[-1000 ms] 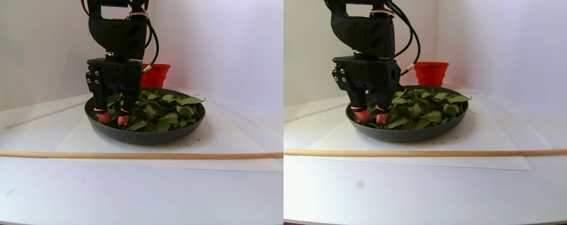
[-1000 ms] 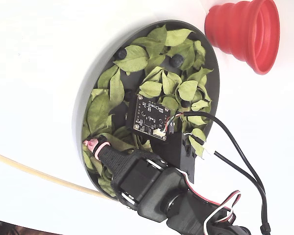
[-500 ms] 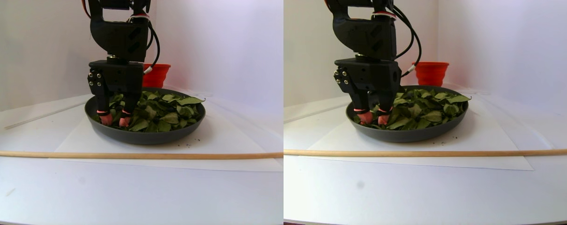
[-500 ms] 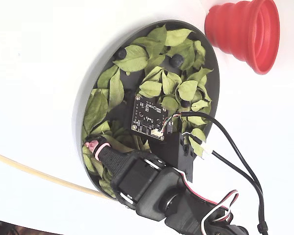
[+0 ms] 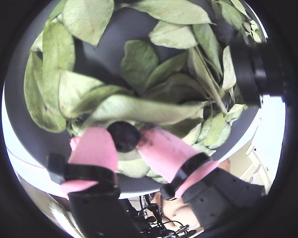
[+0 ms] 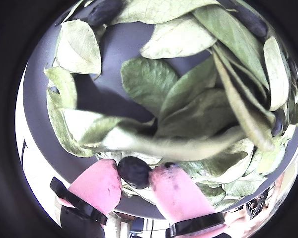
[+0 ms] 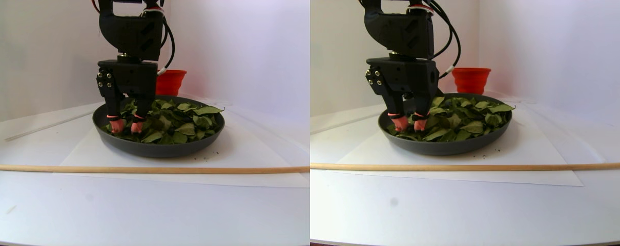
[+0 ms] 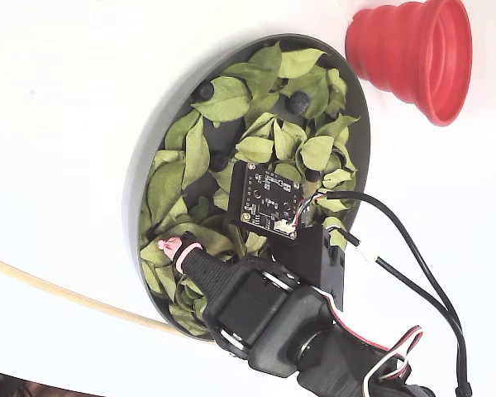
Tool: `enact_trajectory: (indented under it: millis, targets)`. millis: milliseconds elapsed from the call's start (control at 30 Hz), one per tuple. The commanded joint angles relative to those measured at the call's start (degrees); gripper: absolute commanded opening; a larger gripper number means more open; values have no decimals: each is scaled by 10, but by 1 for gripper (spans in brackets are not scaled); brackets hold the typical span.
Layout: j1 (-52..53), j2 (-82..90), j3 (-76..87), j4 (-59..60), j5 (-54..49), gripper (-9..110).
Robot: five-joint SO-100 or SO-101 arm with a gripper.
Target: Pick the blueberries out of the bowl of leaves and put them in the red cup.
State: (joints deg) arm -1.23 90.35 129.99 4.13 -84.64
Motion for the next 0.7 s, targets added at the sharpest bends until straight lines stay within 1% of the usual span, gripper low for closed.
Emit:
enact_trajectory:
  millis: [0, 333, 667]
  targets:
    - [-4, 58, 2, 10, -8, 10]
    - [5, 113, 11, 53, -25, 10]
    - [18, 162, 14, 71, -50, 10]
